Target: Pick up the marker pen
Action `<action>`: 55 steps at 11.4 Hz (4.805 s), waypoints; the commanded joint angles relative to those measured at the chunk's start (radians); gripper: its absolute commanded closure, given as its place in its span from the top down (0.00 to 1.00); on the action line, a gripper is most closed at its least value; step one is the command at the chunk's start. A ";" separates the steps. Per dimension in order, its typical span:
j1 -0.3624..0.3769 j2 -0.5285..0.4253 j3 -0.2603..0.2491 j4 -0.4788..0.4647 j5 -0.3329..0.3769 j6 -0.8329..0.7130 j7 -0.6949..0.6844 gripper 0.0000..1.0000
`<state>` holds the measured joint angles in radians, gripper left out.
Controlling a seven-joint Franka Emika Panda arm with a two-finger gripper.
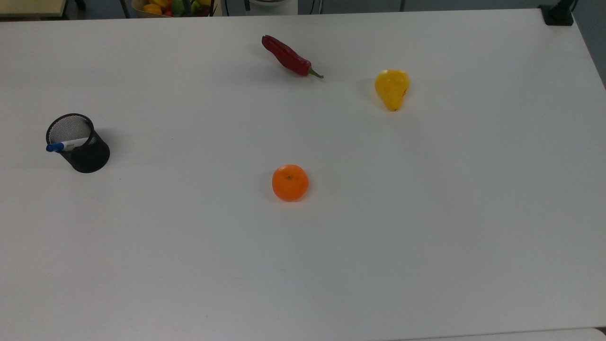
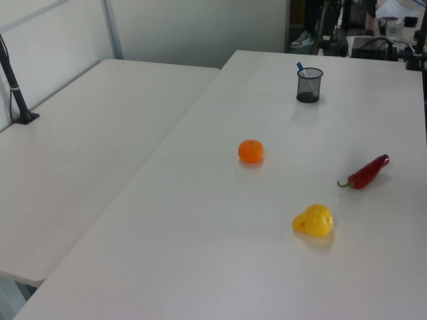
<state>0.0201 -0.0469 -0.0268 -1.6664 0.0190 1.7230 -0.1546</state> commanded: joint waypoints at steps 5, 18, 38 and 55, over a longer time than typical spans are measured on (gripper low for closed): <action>0.017 -0.018 -0.013 -0.021 0.004 0.027 0.007 1.00; 0.017 -0.014 -0.015 -0.026 0.004 0.030 -0.010 1.00; -0.029 0.217 -0.283 -0.027 0.001 0.621 0.007 1.00; -0.143 0.441 -0.285 -0.107 -0.019 1.053 -0.010 0.53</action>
<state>-0.1151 0.3809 -0.3051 -1.7534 0.0177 2.7068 -0.1538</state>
